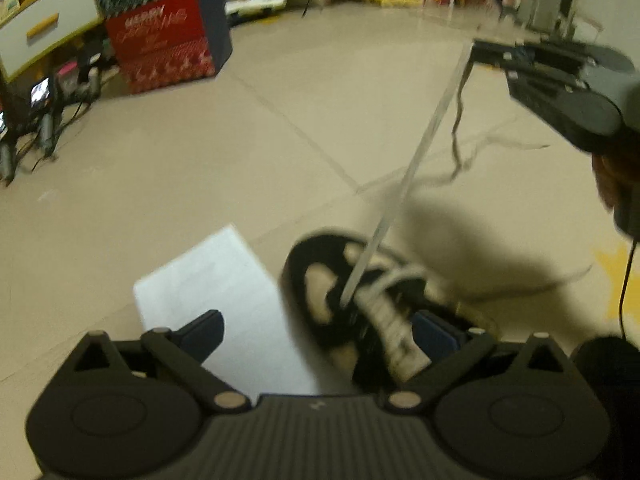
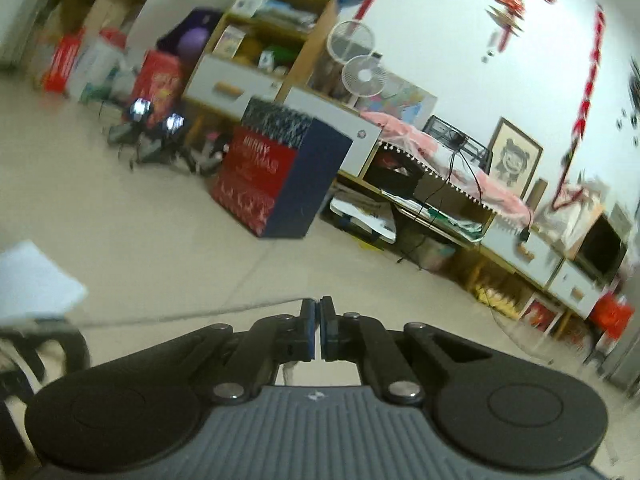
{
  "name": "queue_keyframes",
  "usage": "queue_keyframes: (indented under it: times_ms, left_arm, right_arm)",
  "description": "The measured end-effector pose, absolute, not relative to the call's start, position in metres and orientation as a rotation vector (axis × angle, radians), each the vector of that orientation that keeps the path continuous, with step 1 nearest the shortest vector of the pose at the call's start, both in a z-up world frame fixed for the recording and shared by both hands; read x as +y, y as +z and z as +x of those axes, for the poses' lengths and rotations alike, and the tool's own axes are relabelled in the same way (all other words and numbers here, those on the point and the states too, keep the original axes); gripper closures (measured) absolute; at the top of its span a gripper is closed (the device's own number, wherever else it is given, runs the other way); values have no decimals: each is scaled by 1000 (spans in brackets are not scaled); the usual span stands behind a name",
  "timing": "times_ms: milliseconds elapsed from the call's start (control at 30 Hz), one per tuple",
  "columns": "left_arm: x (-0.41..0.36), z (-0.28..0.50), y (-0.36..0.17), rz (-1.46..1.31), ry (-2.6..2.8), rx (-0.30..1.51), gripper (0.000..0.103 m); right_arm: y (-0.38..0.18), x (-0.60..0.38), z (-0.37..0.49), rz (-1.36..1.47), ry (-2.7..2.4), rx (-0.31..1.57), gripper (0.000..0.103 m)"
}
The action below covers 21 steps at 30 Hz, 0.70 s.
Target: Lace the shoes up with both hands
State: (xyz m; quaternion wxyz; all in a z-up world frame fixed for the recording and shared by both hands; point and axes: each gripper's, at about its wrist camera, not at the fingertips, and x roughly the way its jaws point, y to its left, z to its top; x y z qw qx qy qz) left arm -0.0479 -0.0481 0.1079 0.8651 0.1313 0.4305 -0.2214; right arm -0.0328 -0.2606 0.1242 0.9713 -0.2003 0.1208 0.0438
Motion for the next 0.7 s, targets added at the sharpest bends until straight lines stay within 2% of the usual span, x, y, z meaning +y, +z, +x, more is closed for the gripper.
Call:
queue_keyframes:
  times_ms: [167,200,267,333,367,500,700]
  left_arm:
    - [-83,-30,109,399,-516,754,9]
    - [-91,-28,108,416,-535,747,16]
    - [-104,-27,106,438,-558,723,33]
    - [-114,-26,103,472,-551,722,73]
    - [-117,-25,102,482,-538,721,78]
    - [-120,-28,117,477,-493,627,91]
    - [-127,-36,148,443,-490,504,93]
  right_arm:
    - [140,-256,-44,-354,108,205,102]
    - [144,-257,-46,-343,114,205,101]
    - [151,-257,-51,-324,123,205,101]
    - [153,-255,-57,-337,129,194,101]
    - [153,-253,-59,-355,130,186,101]
    - [149,-252,-67,-387,122,178,101]
    - [149,-252,-72,-394,109,196,101]
